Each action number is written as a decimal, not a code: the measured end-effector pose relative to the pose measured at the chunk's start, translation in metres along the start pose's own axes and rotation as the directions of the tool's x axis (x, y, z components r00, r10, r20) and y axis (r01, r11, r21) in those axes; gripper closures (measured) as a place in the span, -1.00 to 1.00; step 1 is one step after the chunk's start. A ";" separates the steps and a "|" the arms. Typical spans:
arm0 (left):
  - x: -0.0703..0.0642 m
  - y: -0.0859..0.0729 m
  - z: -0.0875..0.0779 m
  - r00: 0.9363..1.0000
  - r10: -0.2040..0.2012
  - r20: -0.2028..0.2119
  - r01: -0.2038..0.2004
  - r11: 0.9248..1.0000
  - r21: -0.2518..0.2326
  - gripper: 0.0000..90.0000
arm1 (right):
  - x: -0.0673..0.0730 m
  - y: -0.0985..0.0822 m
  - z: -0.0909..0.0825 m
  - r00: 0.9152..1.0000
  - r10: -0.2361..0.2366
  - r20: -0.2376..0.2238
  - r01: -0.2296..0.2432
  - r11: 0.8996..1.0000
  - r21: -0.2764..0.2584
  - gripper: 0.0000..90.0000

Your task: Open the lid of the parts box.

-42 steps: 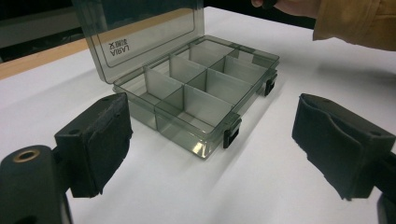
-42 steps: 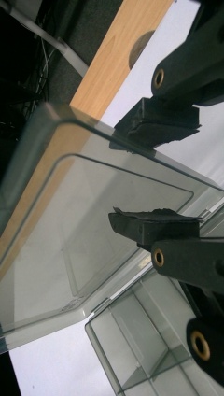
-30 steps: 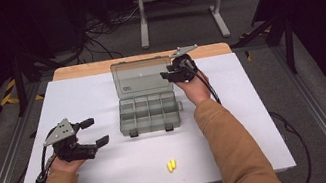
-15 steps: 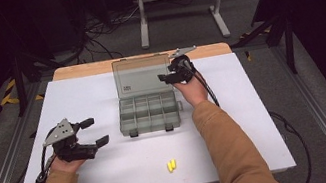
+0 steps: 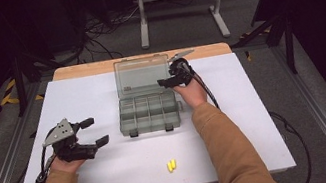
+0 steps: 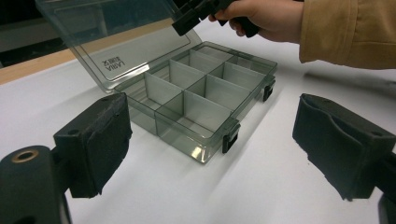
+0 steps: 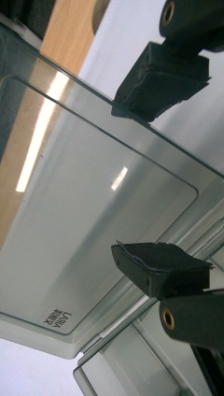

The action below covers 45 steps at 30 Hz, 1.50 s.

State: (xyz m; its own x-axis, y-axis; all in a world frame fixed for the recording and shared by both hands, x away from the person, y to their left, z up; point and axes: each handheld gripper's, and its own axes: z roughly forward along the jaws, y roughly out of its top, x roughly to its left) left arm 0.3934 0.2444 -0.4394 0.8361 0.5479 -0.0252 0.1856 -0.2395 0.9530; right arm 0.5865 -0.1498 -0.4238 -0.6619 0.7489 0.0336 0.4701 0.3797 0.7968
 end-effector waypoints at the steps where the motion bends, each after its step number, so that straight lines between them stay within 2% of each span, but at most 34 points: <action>1: 0.000 0.000 0.000 1.000 0.000 0.000 0.000 1.000 0.000 -0.73 | 0.000 -0.002 0.002 1.000 0.012 -0.007 -0.012 1.000 0.013 -0.39; 16: 0.001 0.000 0.000 1.000 -0.004 0.001 0.004 1.000 0.000 -0.73 | -0.005 -0.010 0.011 0.997 0.063 -0.049 -0.059 0.995 0.076 -0.49; 27: 0.001 0.000 0.000 1.000 -0.013 0.004 0.013 1.000 -0.006 -0.74 | -0.010 -0.013 0.011 0.994 0.089 -0.056 -0.083 0.992 0.095 -0.50; 35: -0.001 0.000 -0.002 1.000 -0.004 0.001 0.004 1.000 0.000 -0.75 | -0.004 -0.007 -0.009 0.997 0.045 -0.055 -0.040 0.996 0.079 -0.47; 40: -0.001 -0.002 -0.006 1.000 -0.007 -0.003 0.007 1.000 -0.001 -0.76 | 0.009 -0.006 -0.033 0.996 -0.005 -0.087 0.008 0.999 0.031 -0.48; 45: -0.002 -0.003 -0.011 1.000 -0.005 -0.013 0.005 1.000 -0.011 -0.78 | 0.025 -0.011 -0.058 0.992 -0.052 -0.118 0.050 0.999 -0.018 -0.48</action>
State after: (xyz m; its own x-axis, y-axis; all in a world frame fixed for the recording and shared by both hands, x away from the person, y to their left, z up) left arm 0.3855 0.2535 -0.4391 0.8284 0.5595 -0.0260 0.1842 -0.2282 0.9560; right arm 0.5309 -0.1671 -0.3970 -0.7495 0.6590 0.0631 0.4260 0.4071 0.8080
